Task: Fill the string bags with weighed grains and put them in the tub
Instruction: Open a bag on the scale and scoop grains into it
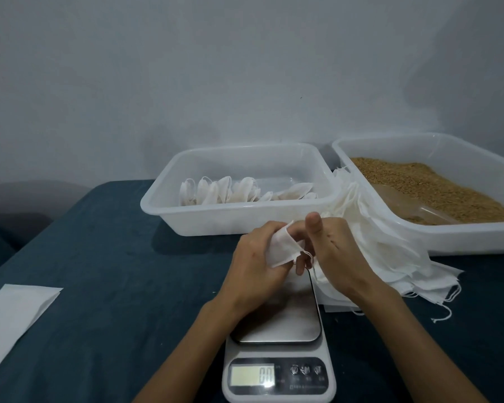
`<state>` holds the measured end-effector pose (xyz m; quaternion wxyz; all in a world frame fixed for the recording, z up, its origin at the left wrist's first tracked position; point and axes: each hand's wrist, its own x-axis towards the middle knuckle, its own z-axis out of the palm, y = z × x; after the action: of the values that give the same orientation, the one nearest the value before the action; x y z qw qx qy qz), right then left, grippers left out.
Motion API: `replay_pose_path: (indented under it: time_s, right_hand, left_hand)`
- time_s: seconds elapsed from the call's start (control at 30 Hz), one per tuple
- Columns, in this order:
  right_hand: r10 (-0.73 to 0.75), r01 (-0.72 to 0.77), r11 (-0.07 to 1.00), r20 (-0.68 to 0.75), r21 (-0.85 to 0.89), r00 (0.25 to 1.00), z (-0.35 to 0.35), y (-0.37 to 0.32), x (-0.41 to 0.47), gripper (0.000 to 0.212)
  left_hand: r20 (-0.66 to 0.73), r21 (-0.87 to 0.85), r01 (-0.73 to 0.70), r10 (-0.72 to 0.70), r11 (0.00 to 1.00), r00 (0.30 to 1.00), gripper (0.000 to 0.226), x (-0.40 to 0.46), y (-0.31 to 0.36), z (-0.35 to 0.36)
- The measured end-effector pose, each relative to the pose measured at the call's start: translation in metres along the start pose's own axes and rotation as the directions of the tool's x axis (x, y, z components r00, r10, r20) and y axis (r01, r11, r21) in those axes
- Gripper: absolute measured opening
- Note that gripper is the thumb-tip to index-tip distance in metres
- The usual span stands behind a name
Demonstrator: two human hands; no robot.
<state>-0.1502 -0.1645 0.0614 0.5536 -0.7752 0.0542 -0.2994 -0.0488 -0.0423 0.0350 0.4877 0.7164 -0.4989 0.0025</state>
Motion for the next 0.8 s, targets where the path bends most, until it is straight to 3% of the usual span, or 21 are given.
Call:
replay_pose_path:
  time_s: [0.13, 0.3, 0.57, 0.8]
  right_hand:
    - [-0.076, 0.096, 0.991, -0.189, 0.096, 0.979, -0.006, -0.007, 0.001, 0.088]
    - [-0.092, 0.178, 0.968, -0.403, 0.18, 0.911, -0.016, -0.01, 0.004, 0.082]
    - [-0.079, 0.166, 0.973, -0.442, 0.162, 0.893, -0.019, -0.014, 0.005, 0.071]
    - [-0.199, 0.164, 0.98, -0.513, -0.113, 0.835, -0.077, -0.016, -0.002, 0.042]
  left_hand:
    - [-0.014, -0.138, 0.093, -0.096, 0.986, 0.995, 0.026, 0.0, 0.003, -0.002]
    - [0.022, -0.436, 0.208, -0.22, 0.875, 0.975, 0.037, 0.003, 0.006, -0.008]
    - [0.123, -0.615, 0.246, -0.218, 0.749, 0.968, 0.049, 0.003, 0.015, -0.011]
    - [0.179, -0.68, 0.278, -0.214, 0.679, 0.96, 0.04, 0.001, 0.019, -0.008]
